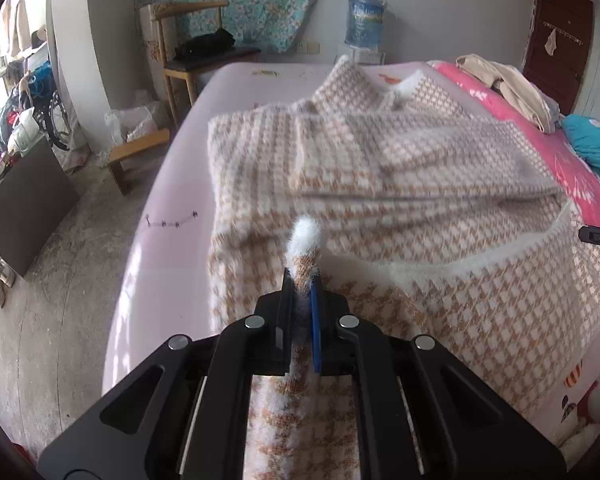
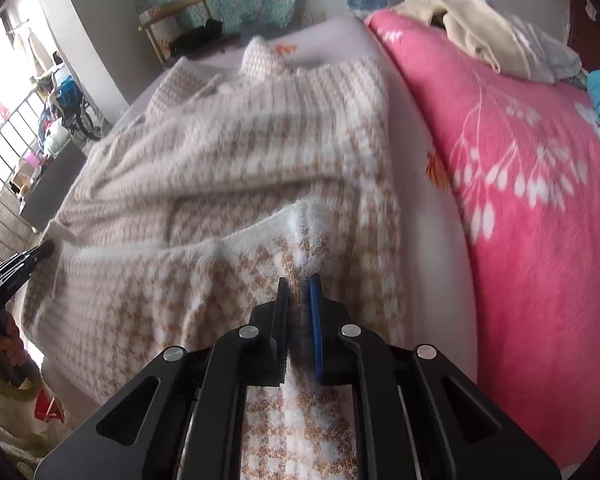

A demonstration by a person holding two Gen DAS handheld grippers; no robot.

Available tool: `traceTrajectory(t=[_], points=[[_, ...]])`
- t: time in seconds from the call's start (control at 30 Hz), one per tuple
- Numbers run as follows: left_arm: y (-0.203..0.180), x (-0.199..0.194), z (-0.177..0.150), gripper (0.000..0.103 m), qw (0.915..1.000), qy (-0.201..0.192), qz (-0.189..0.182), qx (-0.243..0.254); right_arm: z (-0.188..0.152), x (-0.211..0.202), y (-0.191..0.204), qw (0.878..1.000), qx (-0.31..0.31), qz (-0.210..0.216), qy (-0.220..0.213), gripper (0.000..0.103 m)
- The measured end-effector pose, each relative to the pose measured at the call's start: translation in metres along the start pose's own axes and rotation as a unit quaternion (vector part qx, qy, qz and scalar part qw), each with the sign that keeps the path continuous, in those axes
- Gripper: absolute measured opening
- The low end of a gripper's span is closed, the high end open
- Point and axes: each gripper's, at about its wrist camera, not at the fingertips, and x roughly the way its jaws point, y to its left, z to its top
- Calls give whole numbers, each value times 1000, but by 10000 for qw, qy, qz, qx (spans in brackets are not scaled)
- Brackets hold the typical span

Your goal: Fold large clothes

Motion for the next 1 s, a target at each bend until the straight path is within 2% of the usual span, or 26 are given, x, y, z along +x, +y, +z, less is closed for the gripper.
traceTrajectory(t=[0.07,0.13,0.2,0.27,0.37,0.43,0.53,0.57,0.6,0.63,0.7,0.77,0.83,0.9,1.0], points=[[6,-7,17,7,9997,-225,-68,-89,20,-13,1,9995,14,75,-313,9],[6,-10,31,7,9990,-431,26,-63,37,-20,5,9982,-86,24,-598,9],[2,-4,38,7,9987,-483,159,-5,47,-19,7,9975,-71,7,-708,9],[-2,13,35,7,9991,-287,302,99,49,-2,5,9983,-12,-58,-585,9],[-3,40,19,7,9991,138,380,162,35,35,-7,9997,203,-85,-145,9],[0,48,11,9,9990,162,387,121,26,52,-15,9993,365,1,-16,10],[4,49,9,12,9993,80,352,61,25,52,-18,9990,424,66,-88,11],[4,48,10,13,9994,72,335,53,26,50,-18,9990,425,69,-75,16],[5,45,10,18,9994,77,331,44,26,47,-17,9991,420,18,-70,28],[5,41,11,20,9994,66,348,38,26,41,-18,9990,419,-92,-109,34],[7,25,12,33,9986,-99,518,19,24,19,-16,9985,390,-160,-354,41],[8,-1,14,33,9980,-399,495,-38,20,-8,-11,9971,314,-245,-645,45],[2,-28,12,33,9976,-674,169,-56,11,-30,0,9960,155,-118,-872,45],[-14,-49,5,33,9955,-777,-541,74,-2,-43,17,9957,-86,249,-887,45],[-53,-55,-14,33,9857,-448,-1552,483,-24,-41,55,9933,-720,665,-606,41]])
